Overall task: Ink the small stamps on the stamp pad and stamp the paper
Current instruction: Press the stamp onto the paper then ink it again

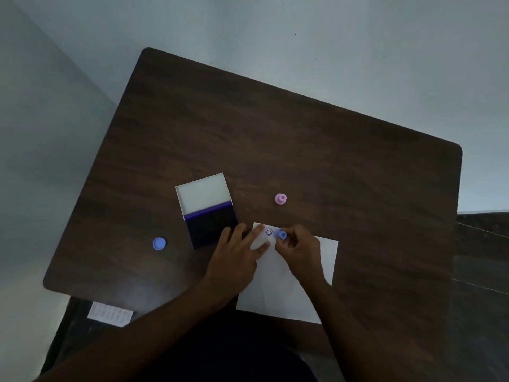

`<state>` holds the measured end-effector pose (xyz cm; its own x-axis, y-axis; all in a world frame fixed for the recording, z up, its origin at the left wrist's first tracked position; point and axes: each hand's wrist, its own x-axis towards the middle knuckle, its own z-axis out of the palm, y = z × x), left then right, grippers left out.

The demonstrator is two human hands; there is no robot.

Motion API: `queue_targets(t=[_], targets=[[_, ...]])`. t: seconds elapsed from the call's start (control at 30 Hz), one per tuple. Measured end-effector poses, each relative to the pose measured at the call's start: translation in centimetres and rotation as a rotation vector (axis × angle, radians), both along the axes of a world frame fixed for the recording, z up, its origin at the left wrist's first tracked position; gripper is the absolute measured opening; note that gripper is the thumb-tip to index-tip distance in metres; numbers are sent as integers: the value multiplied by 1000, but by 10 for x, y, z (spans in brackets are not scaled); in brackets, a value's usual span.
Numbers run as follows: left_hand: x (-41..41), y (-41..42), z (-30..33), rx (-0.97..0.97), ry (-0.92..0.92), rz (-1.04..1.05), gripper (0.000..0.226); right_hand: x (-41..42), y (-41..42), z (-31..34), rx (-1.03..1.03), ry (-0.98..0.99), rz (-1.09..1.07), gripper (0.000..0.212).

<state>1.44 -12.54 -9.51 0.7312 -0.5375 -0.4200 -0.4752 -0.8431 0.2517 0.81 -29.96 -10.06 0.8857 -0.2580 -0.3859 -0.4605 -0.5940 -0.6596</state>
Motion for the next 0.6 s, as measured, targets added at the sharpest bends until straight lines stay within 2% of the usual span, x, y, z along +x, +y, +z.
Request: queue_targets(t=[0.4, 0.6], targets=[[-2, -1, -1, 32, 5, 5, 68, 9, 5, 7, -72, 140, 80, 24], [-2, 1, 3, 32, -32, -39, 66, 11, 14, 16, -275, 127, 286, 22]])
